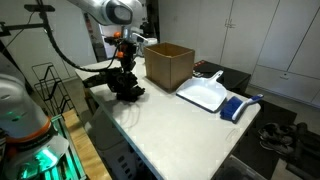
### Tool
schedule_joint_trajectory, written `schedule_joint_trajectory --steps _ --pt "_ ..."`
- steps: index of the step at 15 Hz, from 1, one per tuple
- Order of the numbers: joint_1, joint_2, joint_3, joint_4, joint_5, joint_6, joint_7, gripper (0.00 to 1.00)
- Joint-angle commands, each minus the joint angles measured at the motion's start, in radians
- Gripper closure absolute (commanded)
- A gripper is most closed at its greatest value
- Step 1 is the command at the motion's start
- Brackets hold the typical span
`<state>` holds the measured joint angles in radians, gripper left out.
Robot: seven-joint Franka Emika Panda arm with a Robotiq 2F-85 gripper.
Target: Pick up the far right glove and stack it on the second far right glove, Pick up the far left glove and stack it on the second far left glove, pick up the gloves stack on the left and put it on top of the gloves stack on the right, pick up the gloves stack and put it in the cardboard box on the table
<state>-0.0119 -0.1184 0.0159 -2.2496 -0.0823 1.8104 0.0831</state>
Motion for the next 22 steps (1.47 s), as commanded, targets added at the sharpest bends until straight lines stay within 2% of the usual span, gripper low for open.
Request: schedule_joint_trajectory --steps 1,7,13,17,22 --pt "0.008 -0.036 0.01 -0.003 -0.043 -0.051 0.031 0.98" --pt "0.008 0.0 0.022 -0.01 -0.119 -0.058 0.104 0.98" --pt "0.016 0.053 0.021 -0.024 -0.088 -0.019 0.129 0.98" --pt "0.022 0.088 0.021 -0.029 -0.098 0.067 0.124 0.98" --pt "0.034 0.121 0.021 -0.054 -0.057 0.212 0.086 0.98"
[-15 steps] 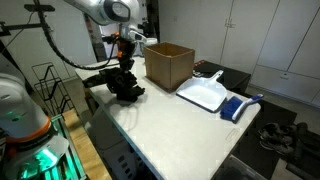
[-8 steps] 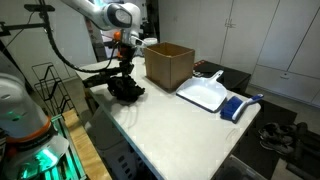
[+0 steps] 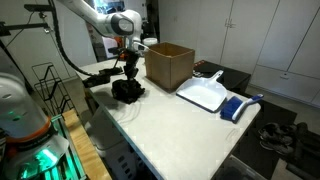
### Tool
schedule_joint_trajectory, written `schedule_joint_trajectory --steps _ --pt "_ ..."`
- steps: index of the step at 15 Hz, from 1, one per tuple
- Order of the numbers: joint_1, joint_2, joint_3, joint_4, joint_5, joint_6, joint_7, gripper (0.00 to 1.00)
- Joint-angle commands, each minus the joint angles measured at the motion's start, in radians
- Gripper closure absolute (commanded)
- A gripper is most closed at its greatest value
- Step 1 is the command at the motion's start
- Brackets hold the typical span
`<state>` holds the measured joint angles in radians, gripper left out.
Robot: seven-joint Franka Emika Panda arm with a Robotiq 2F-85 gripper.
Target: Pick up the far right glove and stack it on the second far right glove, Pick up the far left glove and stack it on the second far left glove, pick up the gloves stack on the left and put it on top of the gloves stack on the right, pick up the gloves stack and put it in the cardboard box on the table
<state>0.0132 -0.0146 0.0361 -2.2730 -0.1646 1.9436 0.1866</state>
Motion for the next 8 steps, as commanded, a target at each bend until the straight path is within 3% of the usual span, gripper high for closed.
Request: schedule_joint_trajectory --steps 1,3,4,8 --pt "0.01 0.027 0.001 -0.037 0.033 0.102 -0.021 0.98" --pt "0.012 0.038 0.001 -0.05 0.051 0.152 -0.042 0.88" --pt "0.012 0.037 0.001 -0.055 0.058 0.181 -0.047 0.68" --pt "0.017 -0.014 0.008 -0.093 0.144 0.312 -0.101 0.39"
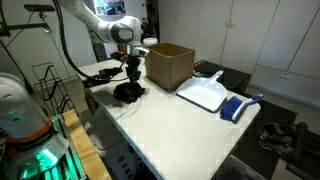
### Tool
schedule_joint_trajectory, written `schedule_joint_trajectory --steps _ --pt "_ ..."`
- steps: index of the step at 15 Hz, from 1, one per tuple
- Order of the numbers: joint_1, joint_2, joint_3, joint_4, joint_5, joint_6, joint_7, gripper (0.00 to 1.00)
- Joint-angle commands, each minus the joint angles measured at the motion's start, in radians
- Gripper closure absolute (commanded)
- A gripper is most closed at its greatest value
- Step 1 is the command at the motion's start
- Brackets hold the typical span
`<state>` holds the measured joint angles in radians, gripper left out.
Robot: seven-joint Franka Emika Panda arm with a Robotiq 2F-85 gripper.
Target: Pick up the far right glove and stack it on the second far right glove, Pick up the far left glove and stack it on the second far left glove, pick up the gloves stack on the left and put it on top of the gloves stack on the right, pick up the gloves stack and put it in the cardboard box on the table
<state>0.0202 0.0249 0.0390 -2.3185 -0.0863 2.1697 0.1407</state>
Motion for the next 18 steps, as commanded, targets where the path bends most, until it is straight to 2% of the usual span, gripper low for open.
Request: schedule_joint_trajectory --steps 1,3,4,5,7,8,10,11,13,15,18 --pt "0.013 -0.068 0.007 -0.054 0.087 0.107 -0.073 0.32" --pt "0.025 -0.115 0.017 -0.078 0.111 0.124 -0.117 0.17" --pt "0.015 -0.045 0.007 -0.017 0.074 0.089 -0.074 0.1" --pt "0.019 -0.058 0.009 -0.018 0.076 0.089 -0.078 0.27" --pt "0.017 -0.058 0.008 -0.017 0.076 0.088 -0.078 0.13" --pt "0.017 -0.055 0.007 -0.016 0.076 0.088 -0.078 0.1" --pt "0.017 -0.051 0.006 -0.016 0.076 0.088 -0.078 0.1" --pt "0.017 -0.05 0.006 -0.016 0.076 0.088 -0.078 0.03" --pt "0.039 -0.042 0.025 -0.012 0.12 0.127 -0.141 0.0" --pt "0.08 -0.029 0.063 -0.004 0.228 0.161 -0.215 0.0" --pt "0.132 0.001 0.116 0.018 0.383 0.189 -0.245 0.0"
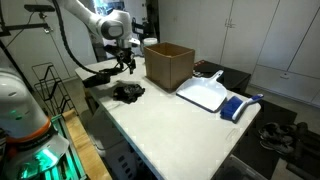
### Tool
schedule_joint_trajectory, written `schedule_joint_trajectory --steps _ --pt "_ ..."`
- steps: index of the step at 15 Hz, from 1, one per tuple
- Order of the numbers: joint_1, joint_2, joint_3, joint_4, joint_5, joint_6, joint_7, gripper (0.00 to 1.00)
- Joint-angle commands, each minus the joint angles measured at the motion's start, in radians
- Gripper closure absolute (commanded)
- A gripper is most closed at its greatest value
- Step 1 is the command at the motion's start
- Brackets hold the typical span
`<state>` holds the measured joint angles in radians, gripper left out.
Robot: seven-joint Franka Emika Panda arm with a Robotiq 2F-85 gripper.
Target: Pick up the far right glove and stack it on the second far right glove, Pick up the far left glove and stack it on the second far left glove, pick up the gloves stack on the left and put it on top of the gloves stack on the right, pick up the gloves stack and put it in the cardboard box on the table
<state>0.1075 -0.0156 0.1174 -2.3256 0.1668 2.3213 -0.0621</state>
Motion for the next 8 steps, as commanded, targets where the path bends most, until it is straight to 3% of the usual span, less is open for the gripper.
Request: schedule_joint_trajectory --steps 1,8 --pt "0.06 0.056 0.053 0.028 0.157 0.07 -0.021 0.0" --pt "0.106 0.19 0.131 0.11 0.349 0.208 0.065 0.0"
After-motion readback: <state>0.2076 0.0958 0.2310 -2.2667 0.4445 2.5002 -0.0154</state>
